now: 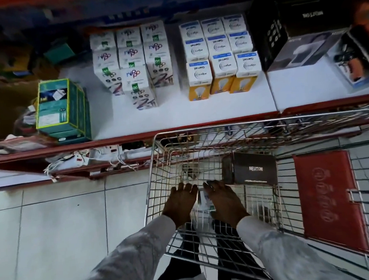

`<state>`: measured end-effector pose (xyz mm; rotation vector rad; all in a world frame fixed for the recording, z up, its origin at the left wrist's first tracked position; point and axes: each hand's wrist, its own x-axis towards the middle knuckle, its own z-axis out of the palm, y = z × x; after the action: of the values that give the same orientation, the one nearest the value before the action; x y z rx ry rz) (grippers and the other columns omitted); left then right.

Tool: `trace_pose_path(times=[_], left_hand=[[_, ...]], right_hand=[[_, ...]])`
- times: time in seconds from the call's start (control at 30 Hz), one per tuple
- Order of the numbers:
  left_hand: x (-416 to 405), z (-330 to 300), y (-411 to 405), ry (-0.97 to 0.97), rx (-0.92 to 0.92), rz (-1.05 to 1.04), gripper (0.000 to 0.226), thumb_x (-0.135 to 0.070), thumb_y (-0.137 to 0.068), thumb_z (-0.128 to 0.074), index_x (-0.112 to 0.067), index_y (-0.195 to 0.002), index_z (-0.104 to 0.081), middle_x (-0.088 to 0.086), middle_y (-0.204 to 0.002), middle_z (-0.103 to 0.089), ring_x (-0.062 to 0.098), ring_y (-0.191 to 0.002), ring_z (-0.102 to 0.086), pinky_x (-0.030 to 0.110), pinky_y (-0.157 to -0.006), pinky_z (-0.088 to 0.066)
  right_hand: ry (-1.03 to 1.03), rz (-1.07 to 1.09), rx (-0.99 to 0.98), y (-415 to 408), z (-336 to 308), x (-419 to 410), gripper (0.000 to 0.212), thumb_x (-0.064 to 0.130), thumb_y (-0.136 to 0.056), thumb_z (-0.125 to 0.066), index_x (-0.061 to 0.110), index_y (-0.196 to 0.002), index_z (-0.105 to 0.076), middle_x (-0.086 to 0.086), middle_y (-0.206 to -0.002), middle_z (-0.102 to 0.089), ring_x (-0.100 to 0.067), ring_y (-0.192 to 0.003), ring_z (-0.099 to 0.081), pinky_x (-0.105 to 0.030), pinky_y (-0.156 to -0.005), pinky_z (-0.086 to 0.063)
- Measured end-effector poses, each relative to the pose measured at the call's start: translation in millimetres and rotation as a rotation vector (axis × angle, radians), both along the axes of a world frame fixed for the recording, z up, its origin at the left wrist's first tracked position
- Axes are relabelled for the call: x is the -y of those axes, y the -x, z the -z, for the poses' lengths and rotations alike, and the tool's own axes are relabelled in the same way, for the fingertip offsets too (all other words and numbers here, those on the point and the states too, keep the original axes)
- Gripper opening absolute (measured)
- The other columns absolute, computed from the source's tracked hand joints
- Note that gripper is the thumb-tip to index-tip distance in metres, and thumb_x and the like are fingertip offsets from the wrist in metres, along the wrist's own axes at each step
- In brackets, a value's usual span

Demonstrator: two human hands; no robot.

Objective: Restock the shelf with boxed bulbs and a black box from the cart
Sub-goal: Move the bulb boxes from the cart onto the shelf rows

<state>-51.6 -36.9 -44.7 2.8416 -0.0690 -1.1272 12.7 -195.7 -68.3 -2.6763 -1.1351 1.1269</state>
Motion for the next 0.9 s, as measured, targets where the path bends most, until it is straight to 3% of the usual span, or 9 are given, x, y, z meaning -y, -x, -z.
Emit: trace_pose_path(times=[0.1, 0.3, 0.47, 0.57, 0.7, 0.9], left_hand=[[-0.1, 2.3, 2.6, -0.001, 0.037, -0.001, 0.073, 0.000, -0.075, -0.068, -0.002, -0.141, -0.034, 0.019, -0.138, -0.049, 0.040, -0.124, -0.045, 0.050, -0.096, -0.046], [-8.6, -5.0, 8.2, 0.011, 0.137, -0.003, 0.075, -0.007, -0.072, -0.076, -0.002, -0.137, -0.038, 0.017, -0.133, -0.052, 0.037, -0.121, -0.047, 0.047, -0.094, -0.048], [-16.1, -27.2, 6.7, 0.050, 0.230, -0.032, 0.076, -0.008, -0.078, -0.068, -0.001, -0.144, -0.031, 0.018, -0.141, -0.046, 0.037, -0.126, -0.044, 0.047, -0.100, -0.047], [-16.0, -34.3, 3.2, 0.049, 0.226, -0.027, 0.071, -0.007, -0.079, -0.068, -0.001, -0.142, -0.034, 0.019, -0.142, -0.045, 0.038, -0.129, -0.041, 0.049, -0.102, -0.045], [-15.1, -38.1, -0.8, 0.038, 0.222, -0.020, 0.073, -0.011, -0.077, -0.073, -0.001, -0.139, -0.037, 0.019, -0.137, -0.049, 0.038, -0.126, -0.044, 0.050, -0.100, -0.047], [-19.4, -72.1, -5.5, 0.077, 0.363, -0.071, 0.074, -0.014, -0.070, -0.069, -0.007, -0.138, -0.041, 0.014, -0.136, -0.053, 0.034, -0.125, -0.046, 0.046, -0.098, -0.048]], right_hand=[[-0.031, 0.056, -0.003, 0.9, 2.7, -5.1, 0.073, 0.016, -0.070, -0.074, 0.013, -0.137, -0.044, -0.008, -0.140, -0.048, -0.028, -0.129, -0.044, -0.036, -0.104, -0.040], [-0.138, 0.129, 0.012, 1.5, -7.5, -2.1, 0.056, 0.019, -0.072, -0.068, 0.015, -0.127, -0.053, -0.006, -0.123, -0.057, -0.026, -0.117, -0.054, -0.031, -0.093, -0.045], [-0.127, 0.176, -0.030, 4.1, -8.5, -2.3, 0.078, 0.027, -0.065, -0.073, 0.015, -0.137, -0.046, -0.006, -0.140, -0.048, -0.027, -0.129, -0.045, -0.038, -0.101, -0.047], [-0.089, 0.148, -0.038, 8.7, -8.7, -6.8, 0.087, 0.022, -0.069, -0.075, 0.014, -0.146, -0.037, -0.008, -0.150, -0.037, -0.029, -0.137, -0.037, -0.039, -0.105, -0.045], [-0.085, 0.181, -0.001, 14.6, -5.5, -9.6, 0.078, 0.002, -0.076, -0.061, 0.015, -0.148, -0.033, -0.008, -0.147, -0.043, -0.027, -0.136, -0.037, -0.036, -0.105, -0.043], [-0.138, 0.231, 0.015, 7.4, -43.2, -11.5, 0.077, 0.021, -0.070, -0.074, 0.015, -0.141, -0.044, -0.006, -0.134, -0.053, -0.027, -0.125, -0.049, -0.031, -0.097, -0.044]])
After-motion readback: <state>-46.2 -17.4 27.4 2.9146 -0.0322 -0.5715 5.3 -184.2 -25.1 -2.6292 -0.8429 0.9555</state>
